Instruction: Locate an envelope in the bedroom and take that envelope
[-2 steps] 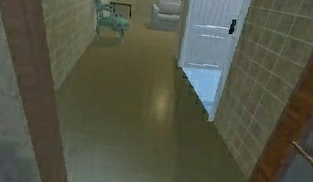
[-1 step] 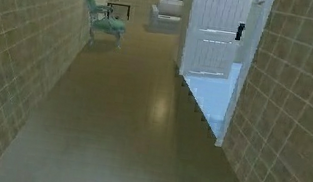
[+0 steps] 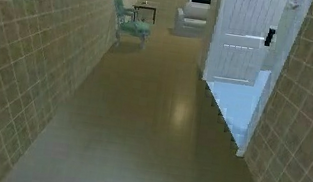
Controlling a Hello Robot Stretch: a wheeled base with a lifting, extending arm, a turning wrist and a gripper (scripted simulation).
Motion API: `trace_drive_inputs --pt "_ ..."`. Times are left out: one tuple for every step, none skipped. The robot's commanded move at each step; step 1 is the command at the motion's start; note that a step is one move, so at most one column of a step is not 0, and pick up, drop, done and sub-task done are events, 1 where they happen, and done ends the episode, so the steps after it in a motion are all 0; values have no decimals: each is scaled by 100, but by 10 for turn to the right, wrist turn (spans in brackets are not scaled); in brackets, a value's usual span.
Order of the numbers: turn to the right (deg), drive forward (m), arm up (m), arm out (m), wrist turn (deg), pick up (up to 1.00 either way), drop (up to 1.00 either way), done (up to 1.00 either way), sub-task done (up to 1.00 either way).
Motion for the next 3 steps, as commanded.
trace_drive_inputs --pt "0 100 0 0 0 0 0 0 0" --pt "0 100 0 0 0 0 0 0 0" --pt "0 100 0 0 0 0 0 0 0"
